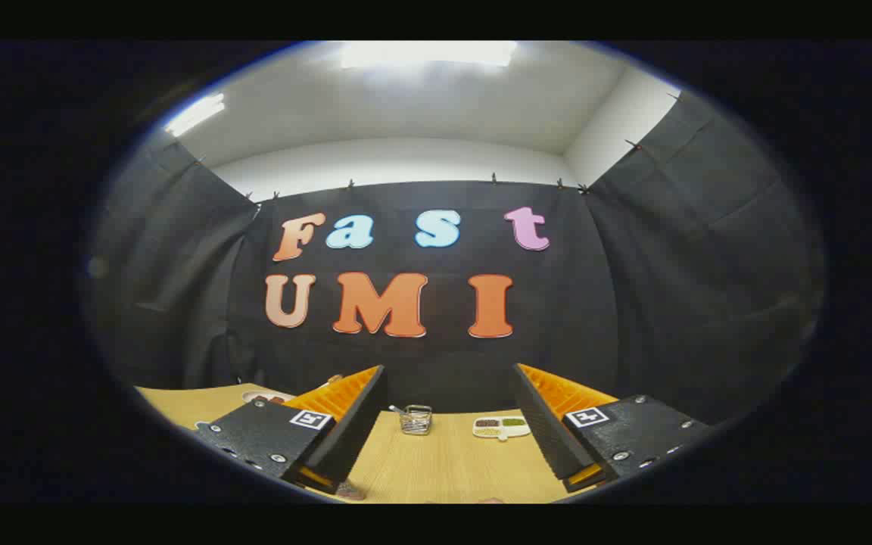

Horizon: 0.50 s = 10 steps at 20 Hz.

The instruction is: Take the bottle from table, then pour the juice into the cup, finally place the bottle on the coaster

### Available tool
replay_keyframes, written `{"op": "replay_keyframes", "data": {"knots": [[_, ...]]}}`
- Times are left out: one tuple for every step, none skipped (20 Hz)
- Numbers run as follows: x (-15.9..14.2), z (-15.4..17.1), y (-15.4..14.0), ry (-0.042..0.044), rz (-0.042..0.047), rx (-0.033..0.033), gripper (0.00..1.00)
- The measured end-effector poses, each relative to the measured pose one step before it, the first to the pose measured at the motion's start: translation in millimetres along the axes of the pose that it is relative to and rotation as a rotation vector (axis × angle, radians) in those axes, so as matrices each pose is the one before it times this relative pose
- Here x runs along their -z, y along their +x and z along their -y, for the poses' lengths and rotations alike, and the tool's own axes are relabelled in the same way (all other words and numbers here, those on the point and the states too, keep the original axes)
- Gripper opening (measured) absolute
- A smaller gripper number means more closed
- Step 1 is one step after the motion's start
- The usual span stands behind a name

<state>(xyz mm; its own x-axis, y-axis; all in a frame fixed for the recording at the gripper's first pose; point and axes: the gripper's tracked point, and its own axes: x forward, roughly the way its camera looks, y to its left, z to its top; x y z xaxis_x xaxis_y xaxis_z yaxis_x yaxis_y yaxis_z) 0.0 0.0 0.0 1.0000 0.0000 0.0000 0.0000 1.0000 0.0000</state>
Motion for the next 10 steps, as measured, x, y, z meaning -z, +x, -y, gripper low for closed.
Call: {"op": "replay_keyframes", "data": {"knots": [[-0.72, -4.04, -1.58, -0.01260, 0.00232, -0.00002, 0.96], [-0.21, -3.73, -1.40, -0.00551, 0.00065, 0.00301, 0.96], [-1.40, -6.32, -2.06, -0.00006, 0.00173, -0.00547, 0.96], [-1.77, -6.61, -2.83, 0.00576, 0.00217, -0.00575, 0.96], [-0.09, -6.10, 0.31, 0.00689, -0.00238, -0.00981, 0.96], [-0.63, -5.17, 0.06, 0.00440, -0.00207, -0.00854, 0.96], [0.43, -3.81, -0.30, 0.00247, -0.00310, -0.00679, 0.96], [-0.82, -2.91, -0.99, -0.00007, -0.00173, -0.00641, 0.96], [-2.43, -4.63, -0.97, -0.00161, 0.00297, -0.00786, 0.96], [-2.39, -3.67, -0.24, -0.00323, 0.00354, -0.00536, 0.96]]}}
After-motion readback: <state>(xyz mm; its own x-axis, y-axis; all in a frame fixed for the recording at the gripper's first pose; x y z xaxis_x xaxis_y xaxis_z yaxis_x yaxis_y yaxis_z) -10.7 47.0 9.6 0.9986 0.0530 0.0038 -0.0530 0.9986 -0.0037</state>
